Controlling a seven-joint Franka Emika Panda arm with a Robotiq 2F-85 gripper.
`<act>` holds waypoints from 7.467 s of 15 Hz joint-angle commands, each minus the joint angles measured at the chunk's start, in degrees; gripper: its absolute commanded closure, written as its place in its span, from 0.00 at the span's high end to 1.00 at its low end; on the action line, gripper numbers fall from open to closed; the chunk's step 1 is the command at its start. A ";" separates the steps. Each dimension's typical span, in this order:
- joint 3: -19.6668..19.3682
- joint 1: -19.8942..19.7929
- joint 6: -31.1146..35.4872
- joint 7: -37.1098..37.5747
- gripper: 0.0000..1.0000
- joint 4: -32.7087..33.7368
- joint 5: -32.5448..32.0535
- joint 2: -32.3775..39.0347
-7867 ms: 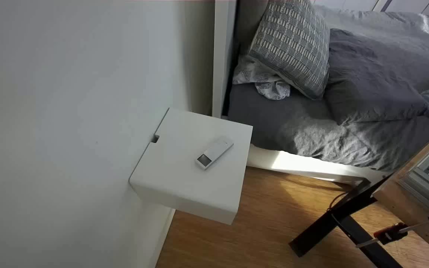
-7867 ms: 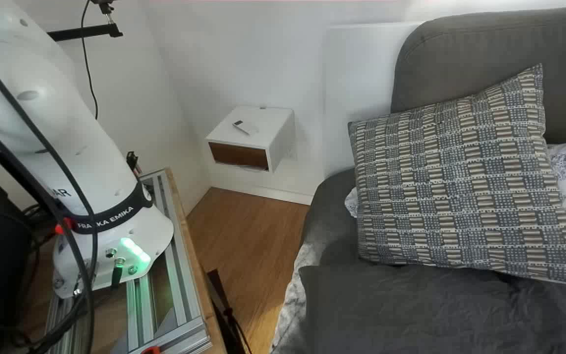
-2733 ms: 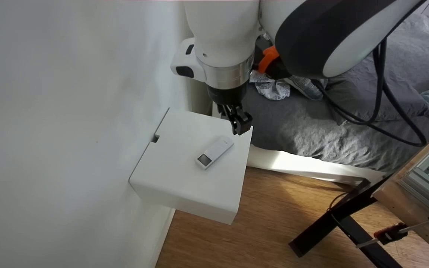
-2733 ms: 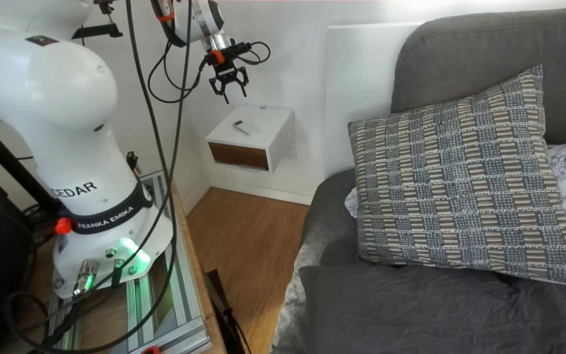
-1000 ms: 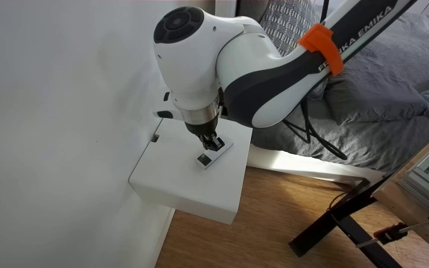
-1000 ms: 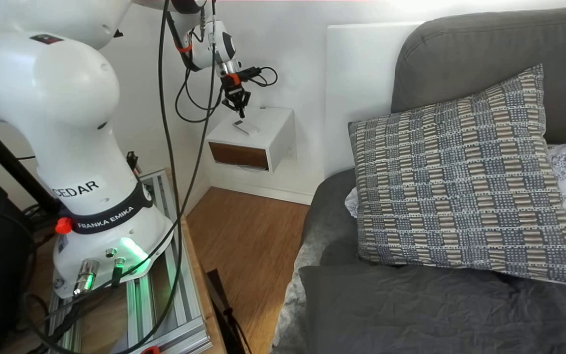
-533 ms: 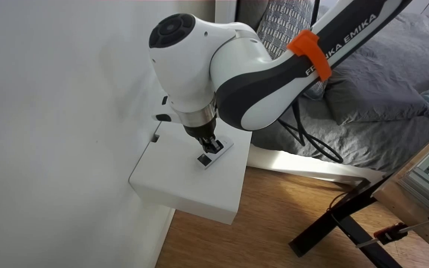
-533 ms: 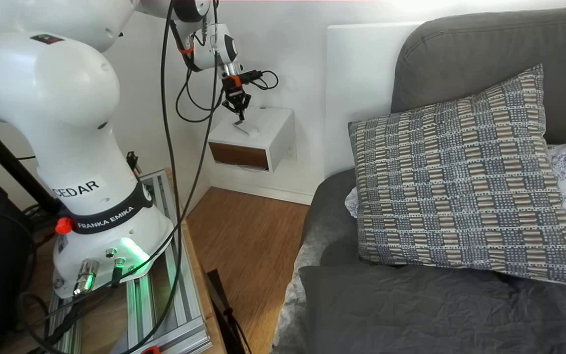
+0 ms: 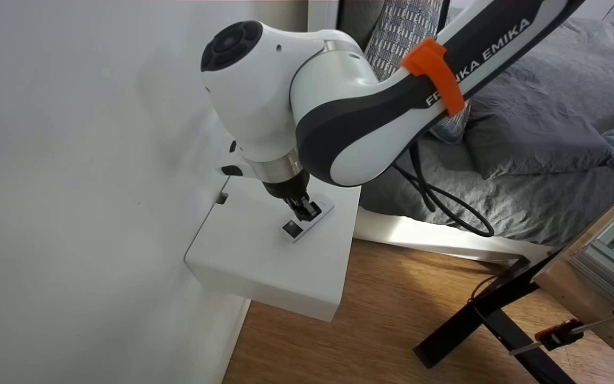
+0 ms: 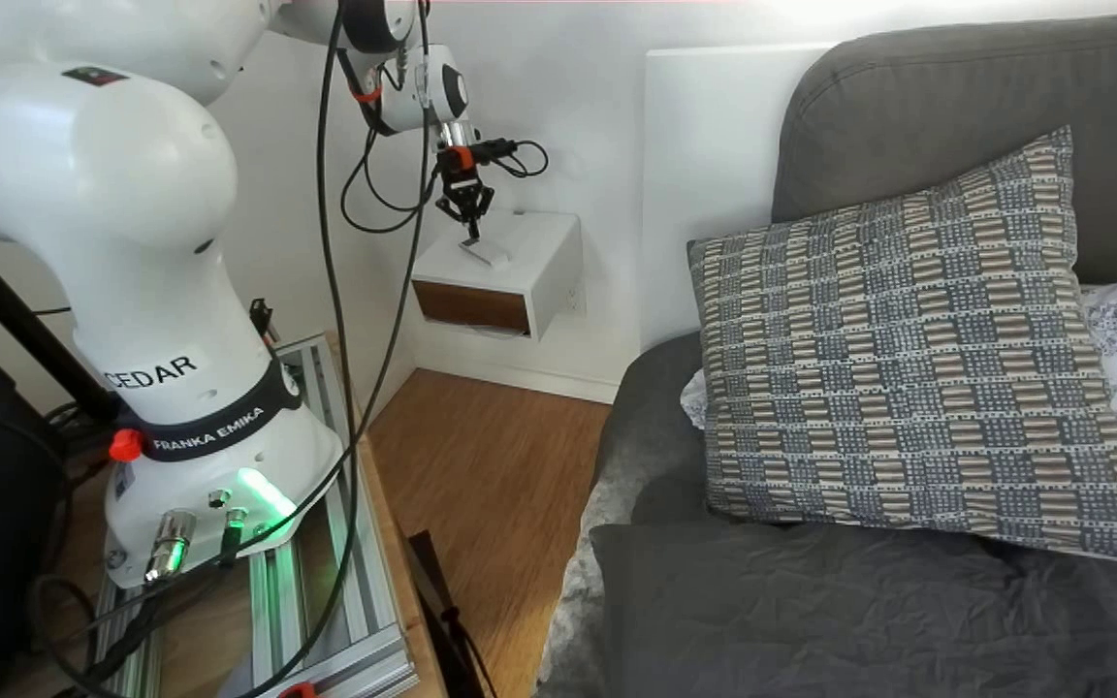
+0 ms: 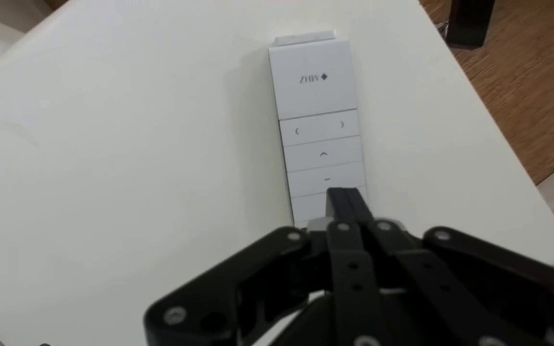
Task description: Press a button on the remot control
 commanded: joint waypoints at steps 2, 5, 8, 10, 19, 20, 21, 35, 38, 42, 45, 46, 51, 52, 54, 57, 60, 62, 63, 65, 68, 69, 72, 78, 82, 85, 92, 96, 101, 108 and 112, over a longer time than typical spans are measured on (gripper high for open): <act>-0.77 1.02 -3.71 -0.99 0.03 4.86 1.86 2.63; -0.78 1.07 -4.50 -1.36 0.03 6.33 1.93 3.54; -0.74 1.20 -5.31 -1.83 0.03 7.81 2.09 4.44; -0.77 1.28 -6.21 -2.08 0.03 8.72 2.24 5.02; -0.90 2.10 -9.14 -3.43 0.03 12.95 3.22 7.55; -0.94 2.17 -9.47 -3.52 0.03 13.31 3.27 7.73; -1.02 2.28 -9.86 -3.47 0.03 13.70 3.32 7.94; 0.14 2.66 -15.74 -6.31 0.03 22.43 2.91 13.37; -1.65 3.72 -16.17 -7.04 0.03 22.82 4.71 12.92; -0.97 3.61 -16.19 -5.00 0.03 22.35 3.19 11.69; -1.04 3.65 -15.88 -4.02 0.03 21.69 3.22 10.71; -0.94 3.52 -15.91 -4.02 0.03 21.66 3.34 10.73; -0.93 3.03 -15.55 -3.19 0.03 20.83 3.53 10.66; -1.01 3.01 -15.66 -2.86 0.03 20.69 3.49 10.56; -0.99 2.90 -15.65 -2.51 0.03 20.28 3.45 10.36; -1.00 2.78 -16.09 -2.08 0.03 19.63 3.42 10.05; -1.04 2.61 -16.37 -1.35 0.03 18.95 3.42 9.72; -1.08 2.44 -16.03 -0.59 0.03 18.35 3.36 9.28; -1.13 2.39 -16.03 -0.26 0.03 18.16 3.31 9.13; -1.12 2.16 -15.96 0.29 0.03 17.87 3.35 9.04; -1.23 1.65 -15.53 1.29 0.03 17.14 3.34 8.75; -1.18 1.41 -15.44 1.57 0.03 16.83 3.38 8.66; -1.17 0.80 -15.43 2.08 0.03 15.98 3.27 8.35; -0.97 0.05 -15.34 1.87 0.03 13.72 3.17 7.28; -0.81 -0.09 -15.29 1.43 0.03 13.62 3.32 7.35; -0.74 -0.06 -15.06 1.13 0.03 14.19 3.37 7.80; -0.77 0.10 -14.50 1.06 0.03 14.95 3.28 8.06; -0.73 0.22 -14.61 0.76 0.03 15.74 3.30 8.52; -0.64 0.30 -14.88 0.28 0.03 16.63 3.36 9.19; -0.55 0.37 -15.30 -0.90 0.03 18.28 3.46 10.43; -2.01 1.47 -15.79 -3.16 0.03 21.15 4.97 12.31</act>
